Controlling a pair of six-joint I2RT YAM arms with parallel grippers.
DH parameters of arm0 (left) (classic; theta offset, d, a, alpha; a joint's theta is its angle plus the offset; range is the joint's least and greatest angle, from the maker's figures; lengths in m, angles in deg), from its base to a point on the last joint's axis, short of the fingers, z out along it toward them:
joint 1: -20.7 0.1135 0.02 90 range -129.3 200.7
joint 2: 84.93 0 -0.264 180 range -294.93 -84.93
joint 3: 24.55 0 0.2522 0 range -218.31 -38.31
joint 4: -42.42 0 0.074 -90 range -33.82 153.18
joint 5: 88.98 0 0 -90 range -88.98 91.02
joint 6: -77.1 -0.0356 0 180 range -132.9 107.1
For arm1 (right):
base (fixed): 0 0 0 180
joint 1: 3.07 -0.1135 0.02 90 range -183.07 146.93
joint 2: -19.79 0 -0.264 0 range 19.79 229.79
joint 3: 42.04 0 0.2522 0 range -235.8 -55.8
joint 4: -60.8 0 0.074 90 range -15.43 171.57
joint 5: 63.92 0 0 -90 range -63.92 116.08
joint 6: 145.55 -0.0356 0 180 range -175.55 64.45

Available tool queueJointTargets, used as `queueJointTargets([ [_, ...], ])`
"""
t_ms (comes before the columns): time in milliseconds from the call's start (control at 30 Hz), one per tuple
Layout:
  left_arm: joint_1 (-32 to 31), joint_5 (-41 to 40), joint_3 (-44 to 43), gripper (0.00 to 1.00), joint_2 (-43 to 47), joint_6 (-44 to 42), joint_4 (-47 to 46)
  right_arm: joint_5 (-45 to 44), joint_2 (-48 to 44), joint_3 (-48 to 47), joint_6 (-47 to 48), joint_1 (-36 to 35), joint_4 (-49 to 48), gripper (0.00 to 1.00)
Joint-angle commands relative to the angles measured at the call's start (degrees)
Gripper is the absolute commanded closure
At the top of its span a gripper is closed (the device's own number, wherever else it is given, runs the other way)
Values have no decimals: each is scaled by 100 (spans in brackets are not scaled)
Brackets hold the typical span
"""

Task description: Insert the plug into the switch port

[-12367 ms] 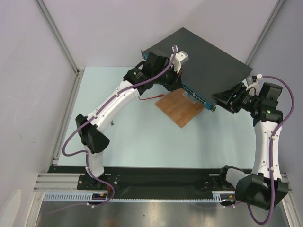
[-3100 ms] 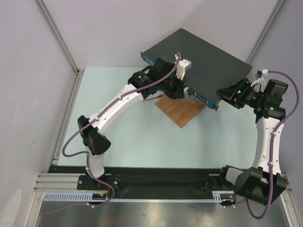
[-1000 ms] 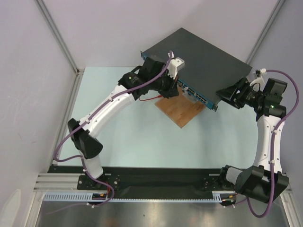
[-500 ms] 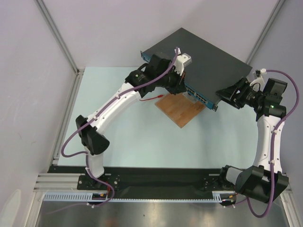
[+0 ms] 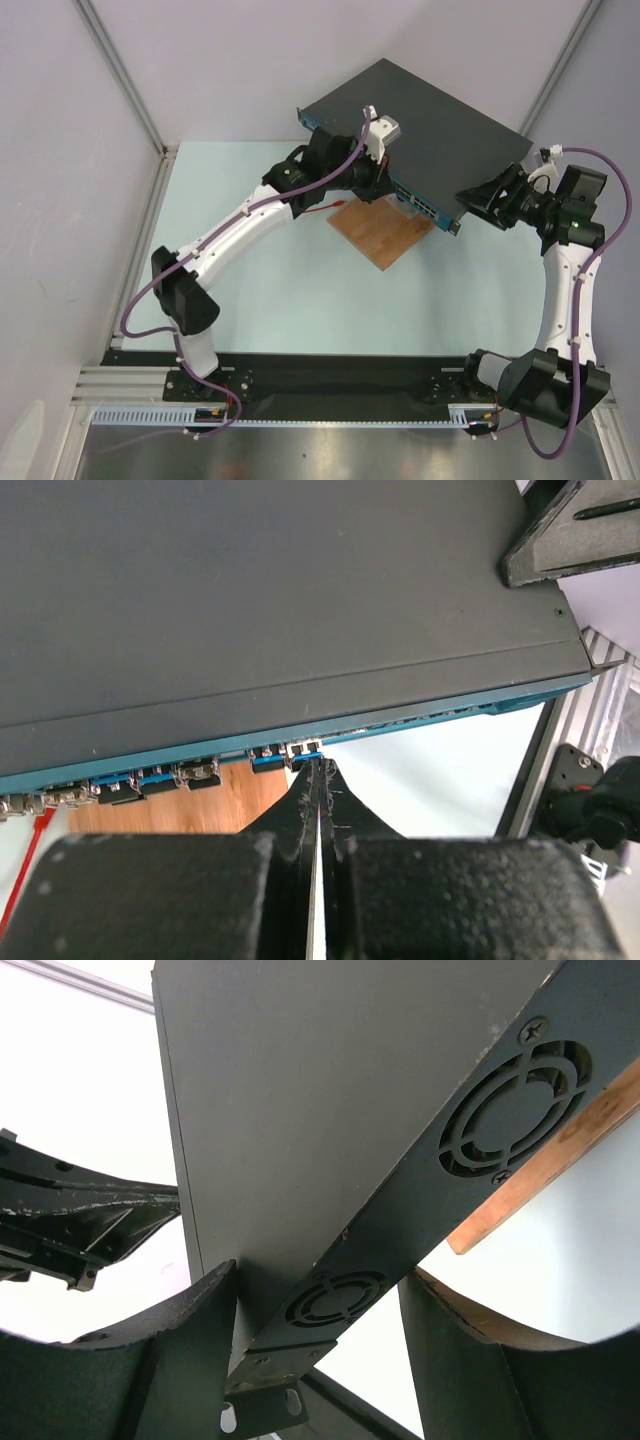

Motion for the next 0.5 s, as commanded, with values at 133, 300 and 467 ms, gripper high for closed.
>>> queueJointTargets([
  [133,-12,-262,615,99,-46,-33,-1685,271,173,110,423,-281,-302,100],
  [300,-21,-323,808,97,-72,-16,-2186,245,173,171,449,-316,-303,100],
  [467,-21,-323,852,96,-142,37,-2433,245,146,232,423,-360,-347,100],
])
